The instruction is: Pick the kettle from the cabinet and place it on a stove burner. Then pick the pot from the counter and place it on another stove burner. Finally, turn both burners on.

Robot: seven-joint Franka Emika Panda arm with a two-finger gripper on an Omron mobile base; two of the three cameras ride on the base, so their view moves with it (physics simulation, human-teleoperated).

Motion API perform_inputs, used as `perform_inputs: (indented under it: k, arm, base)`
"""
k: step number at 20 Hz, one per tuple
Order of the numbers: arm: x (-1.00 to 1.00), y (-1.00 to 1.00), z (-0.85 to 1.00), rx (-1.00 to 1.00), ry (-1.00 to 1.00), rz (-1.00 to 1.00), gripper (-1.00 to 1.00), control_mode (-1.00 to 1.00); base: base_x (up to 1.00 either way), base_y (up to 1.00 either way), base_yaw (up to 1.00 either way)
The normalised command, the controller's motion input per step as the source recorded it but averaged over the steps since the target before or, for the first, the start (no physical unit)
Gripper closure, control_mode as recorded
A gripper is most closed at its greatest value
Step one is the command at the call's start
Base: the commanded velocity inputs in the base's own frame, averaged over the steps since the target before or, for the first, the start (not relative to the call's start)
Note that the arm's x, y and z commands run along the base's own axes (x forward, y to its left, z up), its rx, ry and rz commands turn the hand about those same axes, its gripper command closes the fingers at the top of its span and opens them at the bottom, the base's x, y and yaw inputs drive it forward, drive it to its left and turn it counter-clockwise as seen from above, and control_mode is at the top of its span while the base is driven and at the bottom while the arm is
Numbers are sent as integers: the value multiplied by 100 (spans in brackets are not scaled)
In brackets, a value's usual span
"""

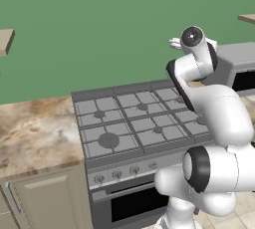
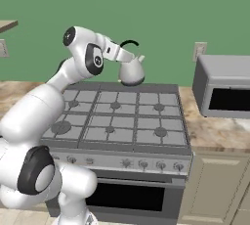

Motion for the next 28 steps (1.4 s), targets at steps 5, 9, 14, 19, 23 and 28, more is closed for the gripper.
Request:
perform_inputs:
  k: [5, 9, 14, 19, 23, 28]
  arm:
    - [17, -5, -27, 1, 0, 0, 100, -100]
    - [15, -6, -29, 1, 2, 0, 100, -100]
    - [14, -6, -27, 0, 3, 0, 100, -100]
    - [13, -7, -13, 1, 2, -1, 100, -100]
    - [9, -13, -3, 3, 0, -1, 100, -100]
    - [10, -12, -11, 2, 0, -1, 100, -100]
  base:
    - [0, 0, 0]
    - [0, 0, 0]
    - [0, 0, 0]
    - [0, 0, 0]
    - [0, 0, 0]
    - [0, 0, 0]
